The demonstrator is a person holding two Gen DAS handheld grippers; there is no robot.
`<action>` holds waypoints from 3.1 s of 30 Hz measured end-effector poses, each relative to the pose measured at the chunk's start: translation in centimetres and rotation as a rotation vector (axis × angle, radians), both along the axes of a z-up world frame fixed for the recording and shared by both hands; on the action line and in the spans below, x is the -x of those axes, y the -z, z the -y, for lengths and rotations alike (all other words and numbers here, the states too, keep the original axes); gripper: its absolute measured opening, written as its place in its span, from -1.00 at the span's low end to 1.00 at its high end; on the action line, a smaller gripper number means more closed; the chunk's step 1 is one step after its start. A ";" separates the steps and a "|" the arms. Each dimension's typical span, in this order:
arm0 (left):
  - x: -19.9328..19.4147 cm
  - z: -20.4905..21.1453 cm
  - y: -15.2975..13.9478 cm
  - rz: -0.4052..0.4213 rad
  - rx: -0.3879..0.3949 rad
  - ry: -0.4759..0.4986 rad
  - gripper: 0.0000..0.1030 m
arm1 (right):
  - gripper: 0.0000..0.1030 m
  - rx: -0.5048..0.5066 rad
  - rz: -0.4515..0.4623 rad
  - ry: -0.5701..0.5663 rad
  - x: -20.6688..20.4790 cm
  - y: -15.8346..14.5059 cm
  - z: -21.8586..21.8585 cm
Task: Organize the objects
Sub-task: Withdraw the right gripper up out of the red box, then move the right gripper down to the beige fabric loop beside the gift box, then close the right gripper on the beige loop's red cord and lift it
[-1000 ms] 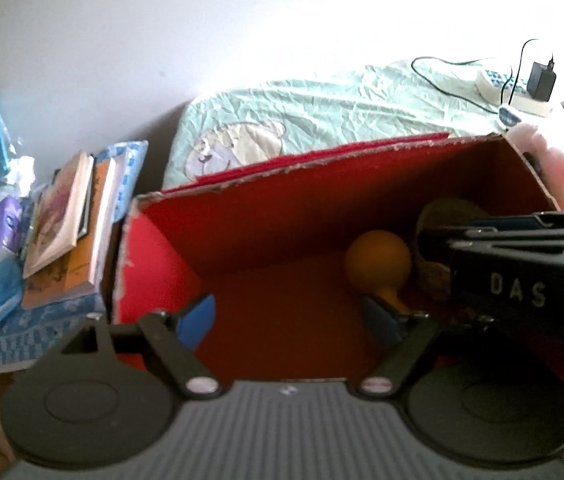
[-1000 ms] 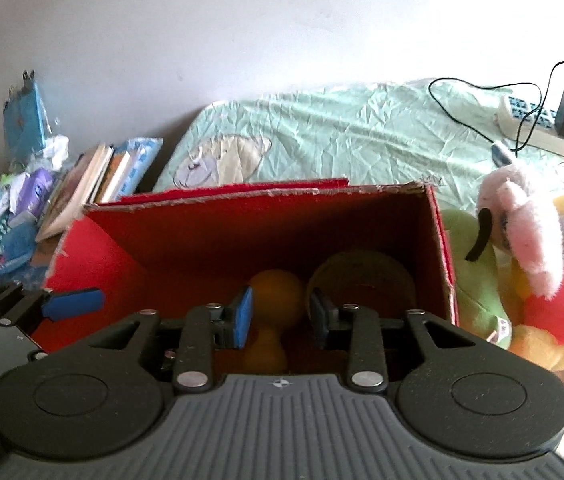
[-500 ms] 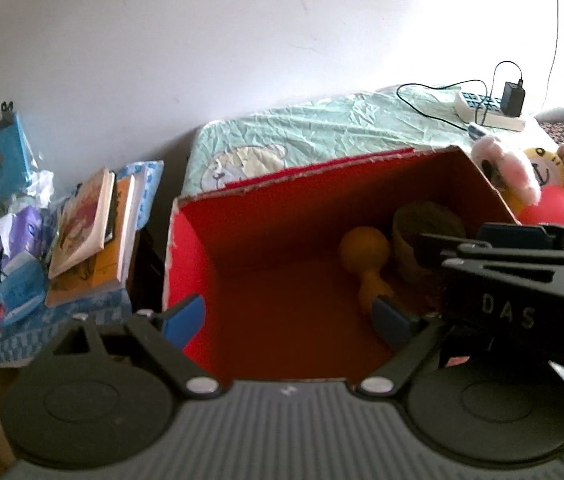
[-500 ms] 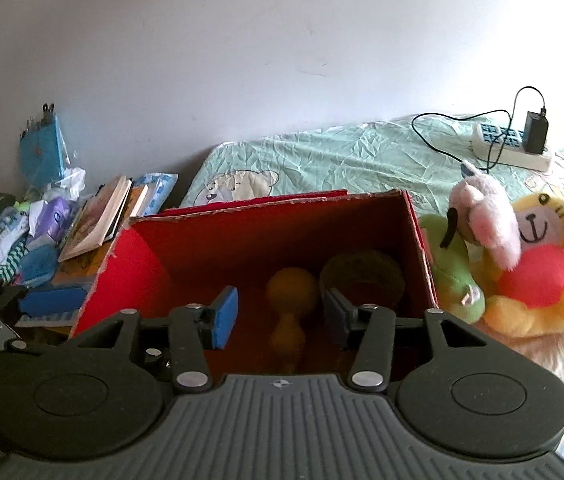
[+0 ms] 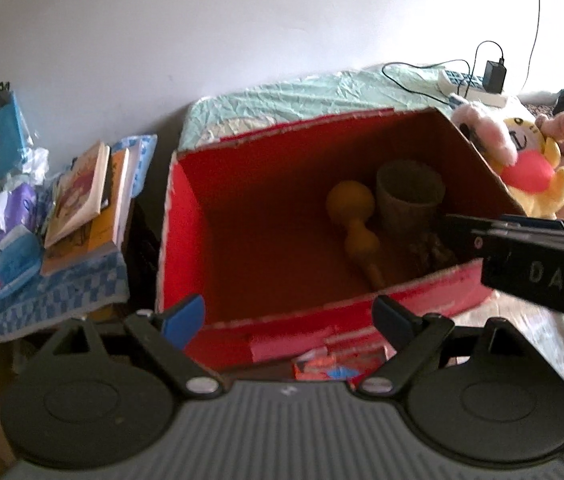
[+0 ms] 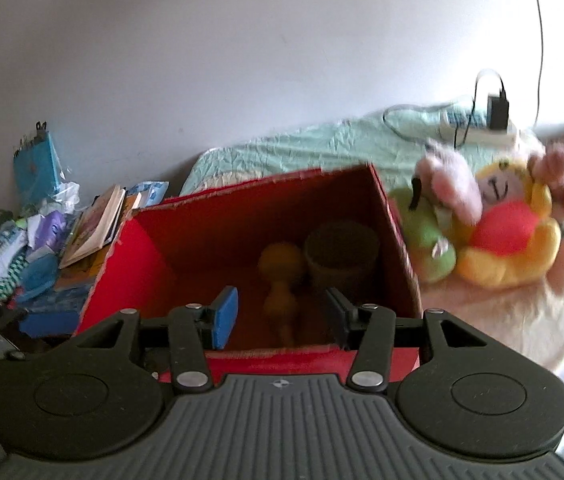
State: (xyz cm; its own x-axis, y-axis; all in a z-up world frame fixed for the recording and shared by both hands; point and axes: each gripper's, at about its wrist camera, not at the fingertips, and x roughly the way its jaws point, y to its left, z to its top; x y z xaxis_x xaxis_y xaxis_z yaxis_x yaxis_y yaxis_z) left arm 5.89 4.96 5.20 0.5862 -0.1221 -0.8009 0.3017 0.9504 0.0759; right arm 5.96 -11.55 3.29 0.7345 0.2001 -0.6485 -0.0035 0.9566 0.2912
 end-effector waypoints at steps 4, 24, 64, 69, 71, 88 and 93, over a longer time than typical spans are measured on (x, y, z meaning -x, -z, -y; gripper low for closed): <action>1.1 0.3 0.8 -0.018 -0.013 0.016 0.85 | -0.01 0.024 -0.006 0.016 1.2 0.0 -0.1; 2.4 1.5 4.6 -0.142 -0.042 0.046 0.85 | -0.01 0.010 -0.165 0.007 3.0 4.0 0.4; 3.6 2.3 8.4 -0.276 0.035 0.227 0.84 | -0.02 -0.211 -0.375 -0.006 3.7 10.5 3.5; 3.8 1.5 8.4 -0.303 0.123 0.259 0.81 | -0.02 -0.237 -0.415 -0.038 3.4 11.8 3.5; 4.0 1.4 8.1 -0.301 0.150 0.276 0.81 | -0.01 -0.245 -0.417 -0.053 3.3 12.1 3.3; 4.8 3.8 7.5 -0.284 0.197 0.407 0.77 | -0.20 -0.195 -0.357 -0.131 2.8 12.0 1.9; 4.5 4.9 7.6 -0.300 0.181 0.410 0.77 | -0.32 -0.269 -0.370 -0.073 2.7 12.2 4.1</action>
State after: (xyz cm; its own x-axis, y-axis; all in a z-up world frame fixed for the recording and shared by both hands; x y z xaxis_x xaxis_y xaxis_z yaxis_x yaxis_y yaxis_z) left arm 1.41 0.07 -2.42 0.2101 -0.4446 -0.8707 0.6340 0.7399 -0.2249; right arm 3.25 -15.68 -8.96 0.4411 0.4399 -0.7822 0.0833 0.8478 0.5238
